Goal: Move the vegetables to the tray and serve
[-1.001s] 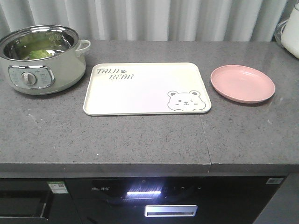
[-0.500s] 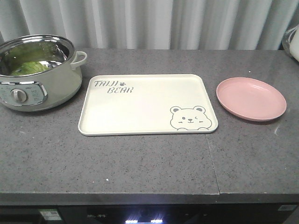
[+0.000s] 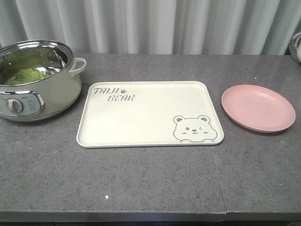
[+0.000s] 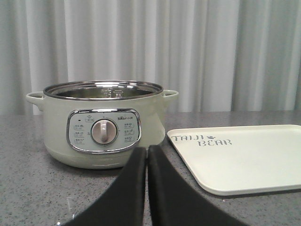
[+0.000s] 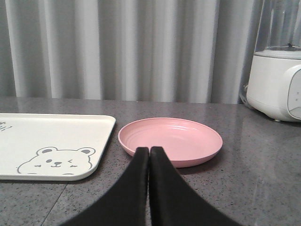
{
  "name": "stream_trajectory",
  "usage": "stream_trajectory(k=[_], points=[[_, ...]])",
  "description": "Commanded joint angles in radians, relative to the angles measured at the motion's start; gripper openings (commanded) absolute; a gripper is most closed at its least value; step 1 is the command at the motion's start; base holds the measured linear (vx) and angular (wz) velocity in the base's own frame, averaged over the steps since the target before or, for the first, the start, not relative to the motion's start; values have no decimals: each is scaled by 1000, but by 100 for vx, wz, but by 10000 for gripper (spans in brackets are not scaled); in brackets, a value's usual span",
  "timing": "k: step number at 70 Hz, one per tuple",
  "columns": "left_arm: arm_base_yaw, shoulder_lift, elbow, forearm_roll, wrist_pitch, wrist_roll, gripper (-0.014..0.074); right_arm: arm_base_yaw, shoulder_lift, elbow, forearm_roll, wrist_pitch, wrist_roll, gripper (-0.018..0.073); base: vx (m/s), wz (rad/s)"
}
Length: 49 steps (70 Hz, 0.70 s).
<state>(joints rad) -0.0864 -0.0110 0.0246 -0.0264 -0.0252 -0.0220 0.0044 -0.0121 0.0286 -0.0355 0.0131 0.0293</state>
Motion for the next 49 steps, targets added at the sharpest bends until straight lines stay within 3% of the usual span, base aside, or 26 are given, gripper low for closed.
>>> stream_trajectory(k=[1,49], points=[[4,-16,10,-3,-71,-7,-6,-5,-3,6,-7,-75,-3,-8,4,0],[4,-16,10,-3,-71,-7,-6,-5,-3,6,-7,-75,-3,-8,2,0]])
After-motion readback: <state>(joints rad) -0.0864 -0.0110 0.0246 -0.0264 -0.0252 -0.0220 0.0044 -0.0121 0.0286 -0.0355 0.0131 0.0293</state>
